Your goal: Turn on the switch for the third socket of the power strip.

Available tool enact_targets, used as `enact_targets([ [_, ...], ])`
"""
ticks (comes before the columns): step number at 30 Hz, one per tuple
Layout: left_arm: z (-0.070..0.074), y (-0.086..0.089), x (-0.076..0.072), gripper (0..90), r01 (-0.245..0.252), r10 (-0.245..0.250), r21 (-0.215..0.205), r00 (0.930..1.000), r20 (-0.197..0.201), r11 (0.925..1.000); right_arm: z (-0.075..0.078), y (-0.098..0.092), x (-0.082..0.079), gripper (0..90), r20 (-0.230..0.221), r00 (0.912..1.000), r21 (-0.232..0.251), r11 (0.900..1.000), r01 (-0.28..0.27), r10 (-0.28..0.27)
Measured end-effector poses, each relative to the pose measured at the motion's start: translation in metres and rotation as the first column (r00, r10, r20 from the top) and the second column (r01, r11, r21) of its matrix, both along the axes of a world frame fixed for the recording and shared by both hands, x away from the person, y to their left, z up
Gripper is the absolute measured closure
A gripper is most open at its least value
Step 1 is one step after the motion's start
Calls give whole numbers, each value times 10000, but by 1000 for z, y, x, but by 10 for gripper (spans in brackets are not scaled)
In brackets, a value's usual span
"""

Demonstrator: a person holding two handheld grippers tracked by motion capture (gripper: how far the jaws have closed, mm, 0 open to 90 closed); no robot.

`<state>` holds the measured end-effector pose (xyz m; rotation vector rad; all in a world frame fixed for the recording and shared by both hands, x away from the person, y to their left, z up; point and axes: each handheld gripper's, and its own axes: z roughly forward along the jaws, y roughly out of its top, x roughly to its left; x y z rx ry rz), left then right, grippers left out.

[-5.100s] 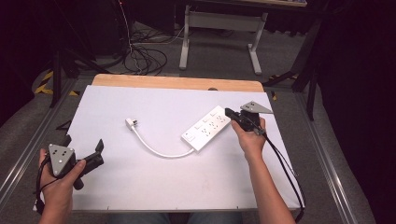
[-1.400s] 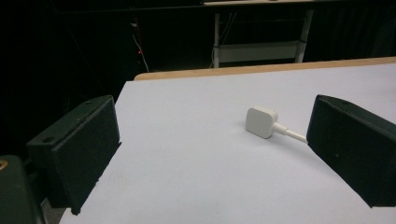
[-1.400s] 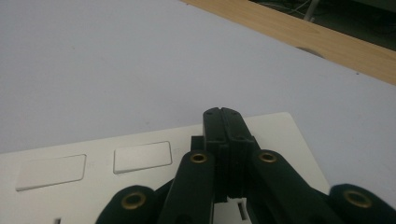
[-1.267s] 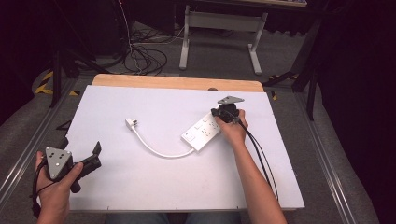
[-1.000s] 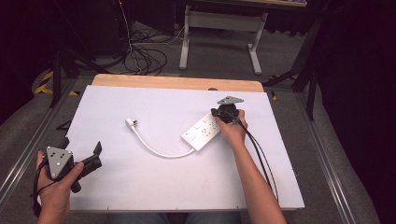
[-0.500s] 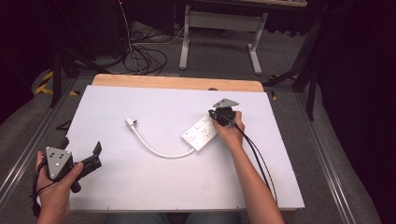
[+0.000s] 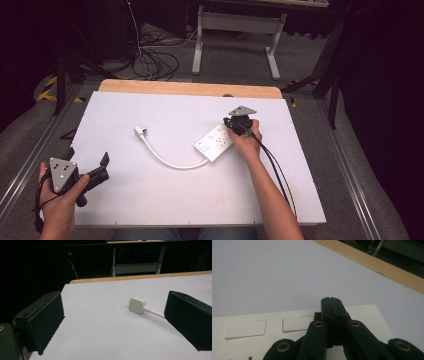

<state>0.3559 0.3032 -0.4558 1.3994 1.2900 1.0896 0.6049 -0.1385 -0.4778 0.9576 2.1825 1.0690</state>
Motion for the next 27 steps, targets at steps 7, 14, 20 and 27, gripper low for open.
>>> enact_targets([
  [7, 0, -2, 2, 33, 34, -34, -16, 10000, -38, 10000, 0, 1, -1, 900, 40, 10000, -50, 10000, 37, -37],
  [14, 0, -2, 4, 33, 108, -108, -18, 9999, -51, 9999, 1, 4, -3, 900, 224, 9997, -422, 9991, 28, -19],
  [20, 0, -4, 6, 33, 193, -194, -63, 9998, -48, 9998, 7, -1, -7, 900, 390, 9992, -514, 9986, 95, -74],
  [27, 1, -6, 7, 33, 267, -267, -48, 9996, -30, 9996, 21, -9, -16, 900, 644, 9979, -89, 9999, 89, -83],
])
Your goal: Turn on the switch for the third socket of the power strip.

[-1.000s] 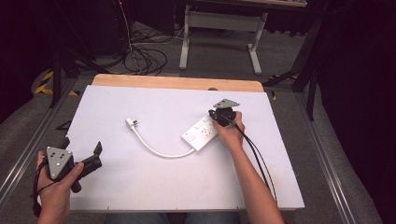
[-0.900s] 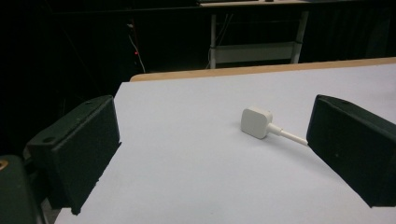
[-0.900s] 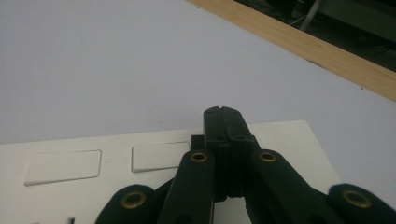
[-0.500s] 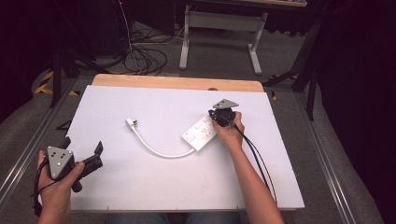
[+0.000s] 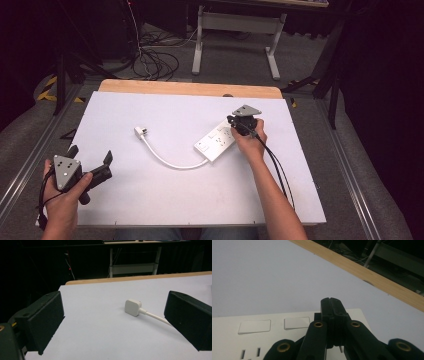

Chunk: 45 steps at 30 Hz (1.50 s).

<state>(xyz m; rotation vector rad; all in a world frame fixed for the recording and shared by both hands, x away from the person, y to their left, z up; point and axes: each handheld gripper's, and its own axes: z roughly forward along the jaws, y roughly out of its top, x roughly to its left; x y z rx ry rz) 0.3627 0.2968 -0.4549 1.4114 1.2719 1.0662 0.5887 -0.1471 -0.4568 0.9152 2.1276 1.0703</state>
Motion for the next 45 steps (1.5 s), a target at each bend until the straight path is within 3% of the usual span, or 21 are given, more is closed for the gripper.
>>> enact_targets([
  [4, 0, -1, 1, 33, 48, -48, 43, 10000, 24, 10000, 6, -5, -4, 900, 66, 10000, 439, 9990, -41, 38],
  [19, 1, -2, 2, 33, 141, -141, 29, 9999, 78, 9999, 27, -23, -29, 900, 475, 9985, 1398, 9896, -333, 269],
  [45, 1, -4, 4, 34, 275, -275, -40, 9996, 58, 9996, 40, -39, -57, 900, 905, 9941, 1767, 9814, -750, 596],
])
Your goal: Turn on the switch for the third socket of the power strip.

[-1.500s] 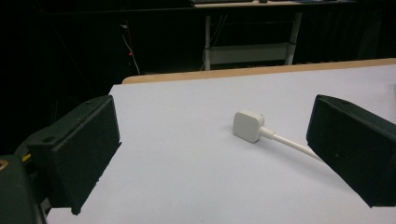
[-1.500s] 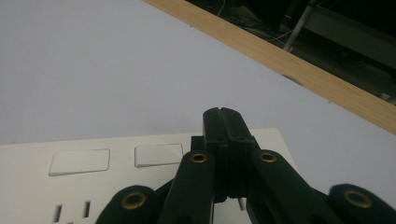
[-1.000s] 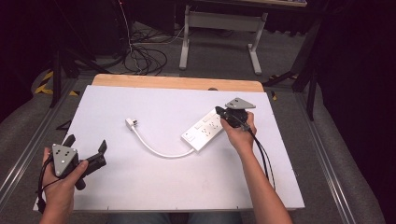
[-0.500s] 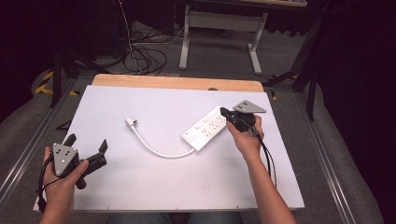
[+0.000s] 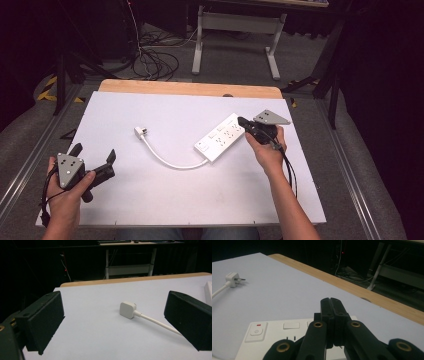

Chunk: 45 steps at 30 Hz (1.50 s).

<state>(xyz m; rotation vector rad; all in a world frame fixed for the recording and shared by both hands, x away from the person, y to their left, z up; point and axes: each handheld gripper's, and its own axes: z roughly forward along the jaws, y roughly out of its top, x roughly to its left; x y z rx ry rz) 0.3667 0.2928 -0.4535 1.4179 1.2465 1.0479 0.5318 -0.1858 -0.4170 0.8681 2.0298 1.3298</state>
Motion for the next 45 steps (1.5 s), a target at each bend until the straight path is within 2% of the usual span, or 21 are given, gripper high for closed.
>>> enact_targets([
  [15, 0, -1, 0, 34, 16, -16, 52, 10000, 33, 10000, 0, -16, -15, 871, 16, 10000, 438, 9990, -42, 42],
  [25, 0, 0, 0, 34, -1, 0, 44, 10000, 31, 10000, 1, -24, -23, 782, 112, 9999, 700, 9975, -28, 21],
  [31, 0, 0, 0, 34, -16, 16, 15, 10000, -3, 10000, -3, -34, -25, 686, -36, 9998, 968, 9951, 200, -198],
  [38, 0, 1, 0, 34, -16, 16, 28, 10000, 3, 10000, -3, -39, -29, 679, 11, 9998, 1121, 9935, 203, -206],
  [45, 0, 1, -1, 34, -47, 47, -28, 10000, 15, 10000, -3, -43, -34, 624, 153, 9998, 1179, 9929, 120, -139],
])
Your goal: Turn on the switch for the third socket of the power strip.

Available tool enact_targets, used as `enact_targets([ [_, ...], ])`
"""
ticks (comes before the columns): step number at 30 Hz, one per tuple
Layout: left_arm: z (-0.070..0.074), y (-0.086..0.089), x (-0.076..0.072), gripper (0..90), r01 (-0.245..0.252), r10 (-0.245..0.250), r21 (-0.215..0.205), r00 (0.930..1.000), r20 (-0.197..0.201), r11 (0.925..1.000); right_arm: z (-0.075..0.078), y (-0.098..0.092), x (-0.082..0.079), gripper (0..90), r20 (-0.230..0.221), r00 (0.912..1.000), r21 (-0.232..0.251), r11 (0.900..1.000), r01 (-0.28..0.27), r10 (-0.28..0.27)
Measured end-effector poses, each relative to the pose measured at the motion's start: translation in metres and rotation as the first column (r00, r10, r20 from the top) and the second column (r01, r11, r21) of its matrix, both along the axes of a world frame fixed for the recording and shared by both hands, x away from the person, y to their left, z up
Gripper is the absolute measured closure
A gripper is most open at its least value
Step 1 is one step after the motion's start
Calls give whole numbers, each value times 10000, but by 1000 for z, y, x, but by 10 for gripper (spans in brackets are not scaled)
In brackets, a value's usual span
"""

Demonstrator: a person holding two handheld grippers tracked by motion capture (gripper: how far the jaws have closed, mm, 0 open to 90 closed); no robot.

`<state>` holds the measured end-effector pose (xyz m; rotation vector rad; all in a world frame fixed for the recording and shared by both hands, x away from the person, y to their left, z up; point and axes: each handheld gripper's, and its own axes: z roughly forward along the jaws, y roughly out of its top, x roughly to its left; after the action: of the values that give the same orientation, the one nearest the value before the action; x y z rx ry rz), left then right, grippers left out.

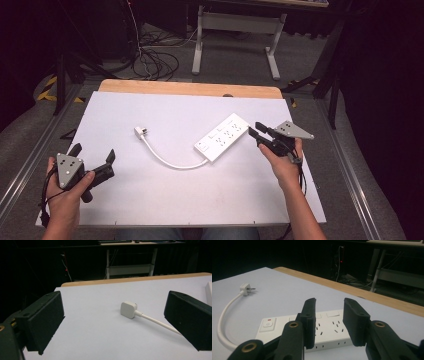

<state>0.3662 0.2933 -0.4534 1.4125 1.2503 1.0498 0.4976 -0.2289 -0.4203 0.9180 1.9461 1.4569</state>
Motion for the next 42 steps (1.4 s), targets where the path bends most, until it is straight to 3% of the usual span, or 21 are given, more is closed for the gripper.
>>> enact_targets([
  [10, 0, 0, 0, 34, -14, 14, -32, 10000, 20, 10000, -1, -5, -5, 558, 165, 9999, 315, 9995, -53, 48],
  [19, 0, 0, 0, 34, -8, 8, -21, 10000, 13, 10000, -1, -7, -10, 536, 437, 9988, 301, 9993, -242, 228],
  [26, 1, 0, 0, 34, 10, -10, 20, 10000, 17, 10000, -4, -15, -16, 485, 484, 9988, 399, 9992, -13, -6],
  [42, 1, 1, 1, 34, -15, 15, 21, 10000, 34, 10000, -7, -26, -22, 394, 885, 9961, 925, 9956, -128, 46],
])
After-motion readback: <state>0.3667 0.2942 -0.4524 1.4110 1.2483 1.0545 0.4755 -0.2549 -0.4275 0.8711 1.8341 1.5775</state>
